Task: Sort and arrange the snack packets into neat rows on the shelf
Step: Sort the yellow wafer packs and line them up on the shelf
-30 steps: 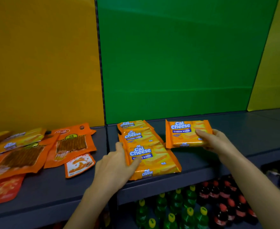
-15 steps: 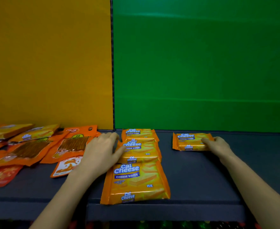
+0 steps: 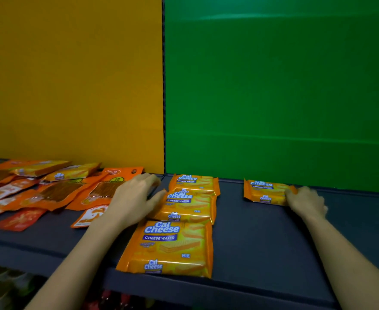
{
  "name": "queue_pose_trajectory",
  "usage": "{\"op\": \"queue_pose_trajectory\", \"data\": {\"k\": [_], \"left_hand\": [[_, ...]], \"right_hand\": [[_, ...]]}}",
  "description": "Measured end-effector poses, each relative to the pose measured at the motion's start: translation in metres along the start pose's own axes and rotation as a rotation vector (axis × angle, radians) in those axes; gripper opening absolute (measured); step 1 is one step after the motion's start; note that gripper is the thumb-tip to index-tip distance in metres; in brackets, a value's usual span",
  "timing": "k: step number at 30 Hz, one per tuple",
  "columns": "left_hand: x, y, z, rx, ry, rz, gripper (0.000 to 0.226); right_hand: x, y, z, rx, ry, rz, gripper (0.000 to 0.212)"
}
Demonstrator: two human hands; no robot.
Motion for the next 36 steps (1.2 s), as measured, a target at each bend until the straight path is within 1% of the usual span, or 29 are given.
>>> {"op": "queue_pose_trajectory", "data": {"k": [1, 3, 5, 9, 11, 14, 17, 21, 23, 26, 28, 32, 36], "left_hand": [[-0.021, -0.031, 0.022, -0.063, 0.028, -0.033, 0.049], [-0.023, -0.042, 0.025, -0.043, 0.071, -0.020, 0.047], [-0.026, -0.038, 0.027, -0.028, 0.078, -0.021, 0.046], [-0.029, -0.036, 0.025, -0.009, 0.140, -0.019, 0.045], [-0.030, -0.039, 0.028, -0.006, 0.156, -0.033, 0.044], [-0.029, -0.047, 0.030, -0.027, 0.169, -0.042, 0.039], [-0.035, -0.054, 0.035, -0.040, 0.176, -0.038, 0.046], [-0.061, -0.116, 0.067, -0.123, 0.197, -0.076, 0.043], [-0.072, -0.145, 0.082, -0.153, 0.203, -0.071, 0.037], [-0.088, -0.186, 0.099, -0.175, 0.212, -0.051, 0.026], [-0.098, -0.211, 0.107, -0.165, 0.212, -0.046, 0.028], [-0.110, -0.254, 0.120, -0.125, 0.180, -0.065, 0.039], [-0.121, -0.297, 0.124, -0.131, 0.172, -0.033, 0.023]], "right_hand": [[0.013, -0.034, 0.017, -0.068, -0.009, 0.009, 0.052], [-0.002, -0.045, 0.026, -0.108, 0.057, -0.012, 0.050], [-0.015, -0.056, 0.031, -0.229, 0.100, -0.038, 0.045], [-0.041, -0.073, 0.050, -0.498, 0.089, -0.064, 0.032], [-0.046, -0.085, 0.069, -0.609, 0.054, -0.045, 0.030], [-0.051, -0.102, 0.094, -0.709, -0.038, -0.025, 0.028], [-0.054, -0.122, 0.112, -0.781, -0.073, -0.024, 0.027], [-0.026, -0.181, 0.168, -0.898, -0.137, -0.009, 0.026], [-0.010, -0.207, 0.193, -0.924, -0.151, 0.011, 0.025], [0.012, -0.239, 0.223, -0.902, -0.158, 0.014, 0.026], [0.028, -0.258, 0.243, -0.879, -0.152, -0.004, 0.026], [0.061, -0.286, 0.276, -0.840, -0.162, -0.020, 0.024], [0.087, -0.315, 0.297, -0.805, -0.160, -0.041, 0.023]]}}
Point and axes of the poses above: each hand's wrist, its own z-axis away from the middle knuckle, its own x-axis out of the palm, y = z × x, the point moved 5 cm from there along -z, towards the middle knuckle, and after that the axes turned 5 degrees about z, right-handed, at the moved point
